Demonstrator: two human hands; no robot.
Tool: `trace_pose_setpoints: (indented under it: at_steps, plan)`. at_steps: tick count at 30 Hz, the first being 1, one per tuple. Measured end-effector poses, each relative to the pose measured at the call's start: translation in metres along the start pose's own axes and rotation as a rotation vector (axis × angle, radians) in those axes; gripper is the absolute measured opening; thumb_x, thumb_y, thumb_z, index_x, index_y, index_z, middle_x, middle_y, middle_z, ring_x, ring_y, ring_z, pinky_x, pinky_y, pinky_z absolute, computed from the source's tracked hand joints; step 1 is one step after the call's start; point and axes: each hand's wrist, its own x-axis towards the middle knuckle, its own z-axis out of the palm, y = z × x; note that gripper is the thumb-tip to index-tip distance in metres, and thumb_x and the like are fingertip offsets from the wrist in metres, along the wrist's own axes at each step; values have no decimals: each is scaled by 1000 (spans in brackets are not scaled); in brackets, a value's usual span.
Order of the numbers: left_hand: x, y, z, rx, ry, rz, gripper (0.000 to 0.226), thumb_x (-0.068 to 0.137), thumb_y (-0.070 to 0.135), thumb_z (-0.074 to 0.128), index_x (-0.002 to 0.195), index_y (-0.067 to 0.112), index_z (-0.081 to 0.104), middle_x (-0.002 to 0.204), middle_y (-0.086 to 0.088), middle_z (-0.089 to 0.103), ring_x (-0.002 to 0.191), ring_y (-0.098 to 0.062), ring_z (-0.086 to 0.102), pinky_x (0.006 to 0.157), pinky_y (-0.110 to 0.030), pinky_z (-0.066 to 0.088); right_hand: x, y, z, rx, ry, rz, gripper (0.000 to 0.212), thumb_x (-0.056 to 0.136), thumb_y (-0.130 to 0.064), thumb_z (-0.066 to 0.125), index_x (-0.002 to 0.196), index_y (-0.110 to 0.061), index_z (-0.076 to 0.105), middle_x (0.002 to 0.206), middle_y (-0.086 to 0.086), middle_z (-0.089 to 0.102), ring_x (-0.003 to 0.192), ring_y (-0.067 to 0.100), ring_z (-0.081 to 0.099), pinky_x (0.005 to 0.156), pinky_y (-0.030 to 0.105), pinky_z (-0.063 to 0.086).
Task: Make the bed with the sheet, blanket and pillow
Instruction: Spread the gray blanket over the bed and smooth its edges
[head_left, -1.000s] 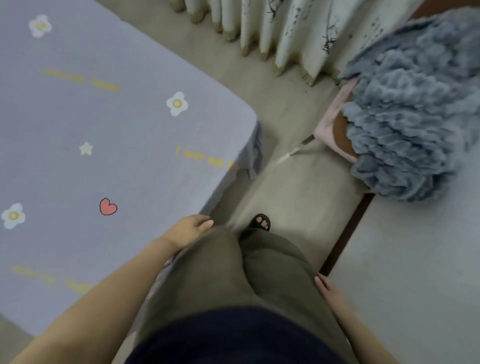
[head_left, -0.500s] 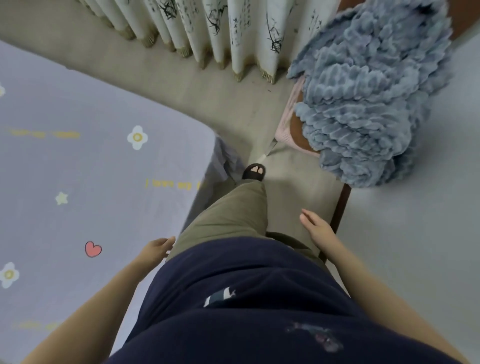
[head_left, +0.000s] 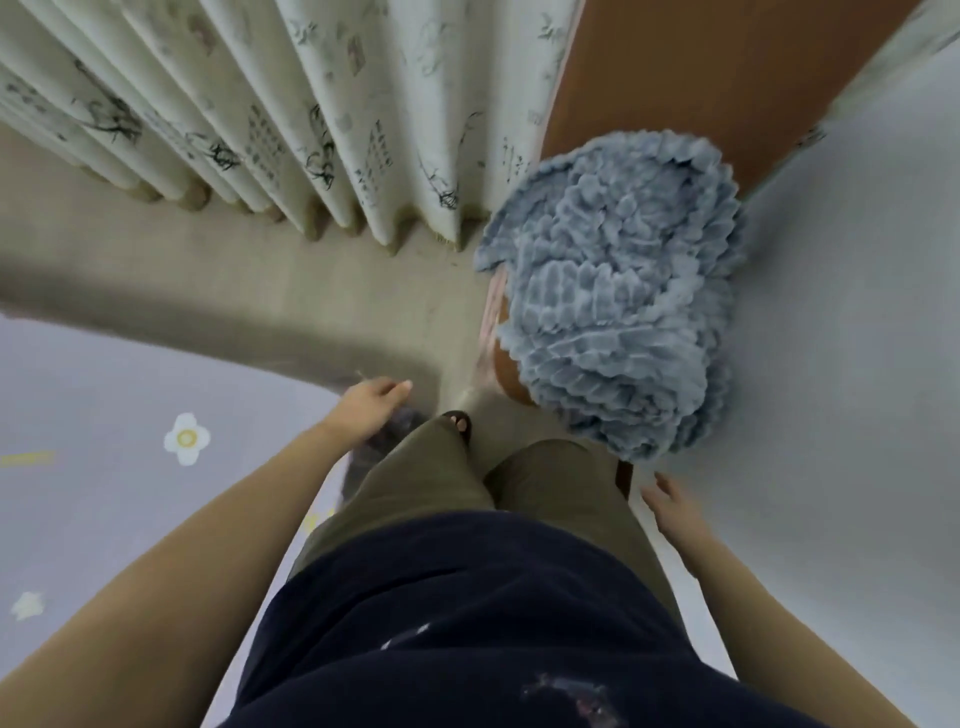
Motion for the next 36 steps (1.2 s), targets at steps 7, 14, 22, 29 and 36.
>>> trace_pose_setpoints:
  at_steps: [7, 14, 22, 29, 36]
  plan:
    - [45, 131, 31, 69, -88, 111, 37, 97, 41, 48, 118, 14, 63, 118, -6, 65, 111, -25, 60, 101, -32, 42, 93, -108, -75, 125, 1, -256, 82, 83, -35, 73, 148, -18, 28, 148, 7, 40, 133, 30, 44, 97, 45, 48]
    - [43, 171, 89, -32, -27, 9, 28, 97, 39, 51, 107, 17, 66, 103, -1, 66, 94, -17, 62, 76, -22, 42, 184, -194, -107, 394, -83, 162, 150, 47, -54, 91, 145, -43, -22, 162, -4, -2, 148, 32, 12, 110, 65, 25]
    - [41, 164, 118, -139, 29, -101, 22, 91, 50, 53, 110, 40, 59, 110, 13, 63, 106, -9, 60, 95, -30, 46, 243, -229, -82, 277, -346, 319, 77, 79, -48, 71, 144, -20, 40, 147, 7, 43, 130, 31, 45, 108, 52, 38]
    - [50, 197, 132, -774, -8, -318, 93, 57, 76, 71, 138, 52, 35, 135, 13, 43, 123, -25, 49, 82, -47, 50, 192, -235, -62, 326, -371, -6, 51, 83, -10, 68, 131, -17, 54, 127, 6, 61, 107, 24, 60, 95, 39, 52]
    - [71, 244, 140, -1292, -99, -504, 59, 68, 53, 77, 115, 19, 66, 105, -8, 73, 90, -28, 69, 67, -46, 57, 90, -250, -64, -277, -393, -563, 35, 68, -31, 76, 101, -28, 64, 98, -8, 66, 99, 15, 65, 78, 29, 55]
